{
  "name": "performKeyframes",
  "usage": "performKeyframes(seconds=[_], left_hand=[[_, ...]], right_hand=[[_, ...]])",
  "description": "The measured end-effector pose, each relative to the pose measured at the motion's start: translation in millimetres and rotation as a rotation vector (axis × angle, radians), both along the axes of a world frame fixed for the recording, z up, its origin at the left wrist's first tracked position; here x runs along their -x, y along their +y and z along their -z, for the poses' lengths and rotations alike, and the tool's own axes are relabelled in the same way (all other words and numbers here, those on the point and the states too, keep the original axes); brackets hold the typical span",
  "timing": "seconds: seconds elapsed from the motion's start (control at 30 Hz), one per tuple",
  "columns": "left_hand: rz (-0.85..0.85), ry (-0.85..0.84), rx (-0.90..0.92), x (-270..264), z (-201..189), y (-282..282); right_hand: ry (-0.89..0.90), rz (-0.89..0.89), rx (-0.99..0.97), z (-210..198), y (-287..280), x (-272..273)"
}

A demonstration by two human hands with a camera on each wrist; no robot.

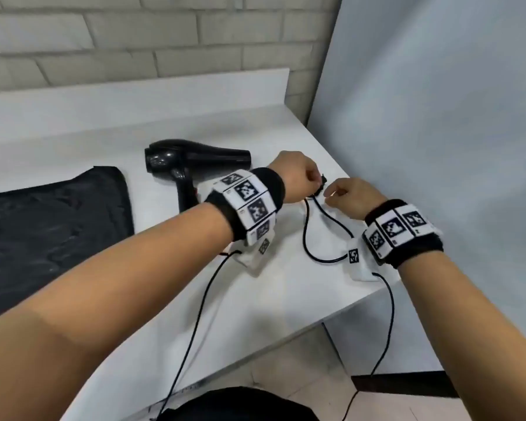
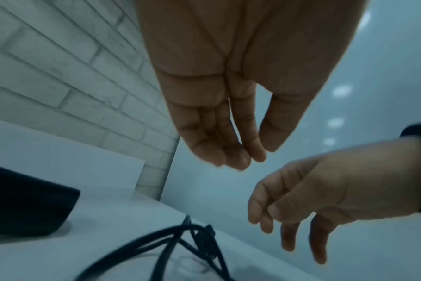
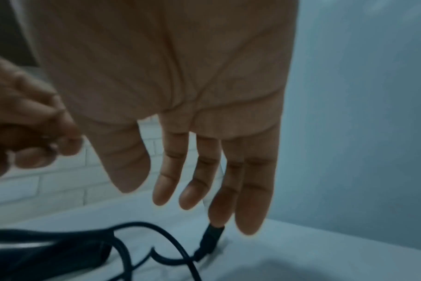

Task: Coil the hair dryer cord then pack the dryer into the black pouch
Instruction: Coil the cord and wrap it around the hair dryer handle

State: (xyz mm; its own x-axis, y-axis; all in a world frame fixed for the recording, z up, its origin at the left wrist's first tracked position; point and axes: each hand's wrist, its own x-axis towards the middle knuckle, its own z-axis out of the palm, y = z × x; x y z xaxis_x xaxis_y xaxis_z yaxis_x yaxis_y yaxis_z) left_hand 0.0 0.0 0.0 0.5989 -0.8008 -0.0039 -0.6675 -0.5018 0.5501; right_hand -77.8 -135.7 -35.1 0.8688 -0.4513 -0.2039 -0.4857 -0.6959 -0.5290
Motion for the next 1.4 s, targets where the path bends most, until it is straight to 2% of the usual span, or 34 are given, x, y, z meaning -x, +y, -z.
performKeyframes(seconds=[0.1, 0.2, 0.43, 0.6, 0.67, 0.7, 0.77, 0.87, 0.97, 1.03, 1.1, 1.2, 1.4], left_hand=[[-0.025, 0.009, -0.107, -7.6, 11.2, -35.7], [-0.030, 0.001, -0.305, -11.9, 23.1, -64.3], [-0.036, -0.122, -0.593, -27.2, 54.9, -96.5], [-0.056, -0.049, -0.710, -47.7, 86.5, -112.1], [-0.072, -0.035, -0.694, -61.4, 110.8, -120.6], [-0.067, -0.053, -0.691, -61.9, 109.2, -119.9], [-0.068, -0.082, -0.580, -47.4, 81.2, -102.6], [-0.075, -0.001, -0.372, -33.0, 49.8, -77.4], [-0.060, 0.035, -0.241, -27.9, 39.1, -56.0], [-0.037, 0.040, -0.219, -26.4, 39.5, -44.6], [-0.033, 0.036, -0.198, -27.0, 42.1, -38.0], [-0.070, 0.053, -0.157, -29.1, 42.9, -32.1], [-0.123, 0.092, -0.032, -30.8, 52.0, -21.7]], right_hand=[[0.153, 0.014, 0.015, 11.4, -12.9, -9.9], [0.288, -0.019, 0.052, 21.8, -16.9, -17.8], [0.356, -0.041, -0.023, 33.1, -29.1, -30.7], [0.338, -0.063, 0.024, 38.0, -31.5, -29.9], [0.314, -0.052, -0.001, 40.1, -29.2, -29.8], [0.294, -0.029, -0.036, 41.6, -28.3, -28.3], [0.267, 0.068, -0.090, 43.0, -29.0, -28.5], [0.230, 0.168, -0.065, 43.0, -34.5, -33.5], [0.190, 0.198, -0.004, 36.9, -44.5, -34.8], [0.123, 0.235, 0.010, 34.1, -48.9, -34.1], [-0.004, 0.292, -0.081, 30.1, -45.2, -34.3], [-0.237, 0.339, -0.338, 27.9, -28.7, -34.2], [-0.334, 0.232, -0.670, 38.3, -9.5, -34.3]])
